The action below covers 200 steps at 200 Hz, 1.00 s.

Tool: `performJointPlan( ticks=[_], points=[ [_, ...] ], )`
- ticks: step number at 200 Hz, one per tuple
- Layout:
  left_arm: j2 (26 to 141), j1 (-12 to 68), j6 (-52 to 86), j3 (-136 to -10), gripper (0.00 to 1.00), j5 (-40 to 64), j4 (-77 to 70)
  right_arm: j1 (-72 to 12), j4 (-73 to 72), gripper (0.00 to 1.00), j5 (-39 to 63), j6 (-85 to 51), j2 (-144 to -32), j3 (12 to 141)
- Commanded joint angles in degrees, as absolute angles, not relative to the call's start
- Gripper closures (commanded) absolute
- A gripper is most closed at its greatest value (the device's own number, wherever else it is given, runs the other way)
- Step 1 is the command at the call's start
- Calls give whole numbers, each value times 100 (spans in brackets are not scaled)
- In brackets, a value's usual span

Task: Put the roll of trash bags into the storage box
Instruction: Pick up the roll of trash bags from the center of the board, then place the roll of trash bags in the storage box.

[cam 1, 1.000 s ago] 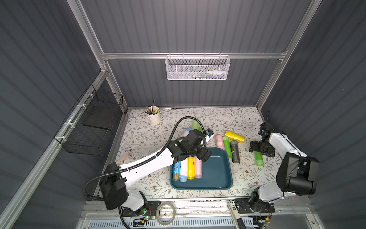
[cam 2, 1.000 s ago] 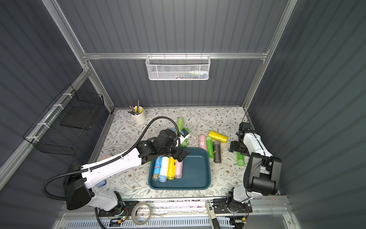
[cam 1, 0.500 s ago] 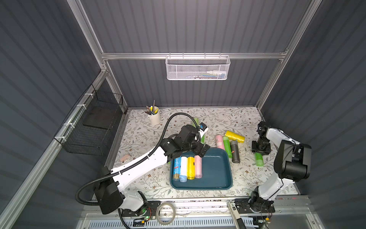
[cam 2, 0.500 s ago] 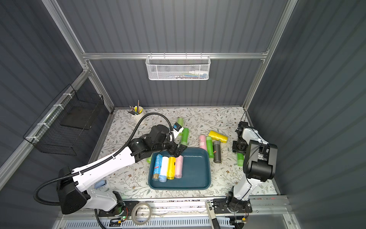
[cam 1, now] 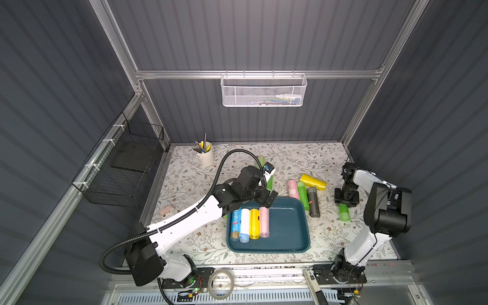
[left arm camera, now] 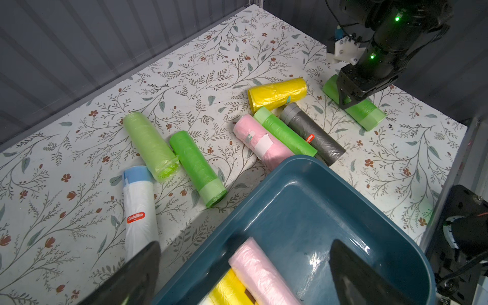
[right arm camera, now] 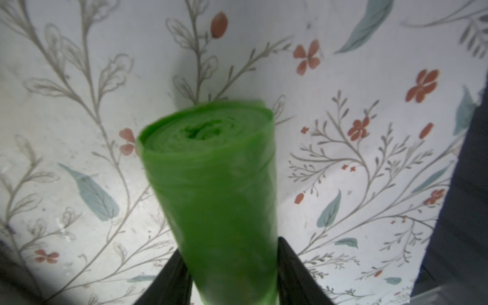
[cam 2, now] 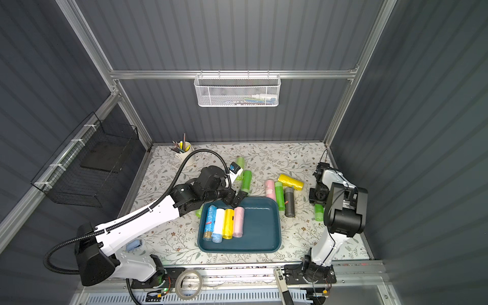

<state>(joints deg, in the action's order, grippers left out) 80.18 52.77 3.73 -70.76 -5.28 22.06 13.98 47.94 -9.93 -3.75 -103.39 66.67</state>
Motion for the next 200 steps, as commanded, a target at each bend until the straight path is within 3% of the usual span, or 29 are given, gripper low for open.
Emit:
performJointPlan(
  ticks=[1, 40, 90, 130, 174, 200],
  points=[
    [7847, 5227, 422, -7088, 0, -616, 2305, 1370, 4880, 59, -849, -385, -10276, 6753],
    [7879, 4614, 630, -7033, 0, 19, 2144, 1190, 4802, 65, -844, -371, -10007, 6710],
    [8217, 4342, 85, -7031, 0, 2434, 1932, 910, 4771, 65, -198, -703, -8794, 6579],
    [7779, 4334, -629, -6586, 0, 1997, 1677, 582, 5225, 65, 825, -972, -8141, 6870],
    [6336, 4335, -2565, -4573, 0, 2520, -94, -56, 5256, 64, 1748, -1446, -7464, 6784],
    [6304, 4324, -2985, -4607, 0, 2428, 281, -448, 5081, 64, 2254, -1703, -7132, 6528]
  ],
)
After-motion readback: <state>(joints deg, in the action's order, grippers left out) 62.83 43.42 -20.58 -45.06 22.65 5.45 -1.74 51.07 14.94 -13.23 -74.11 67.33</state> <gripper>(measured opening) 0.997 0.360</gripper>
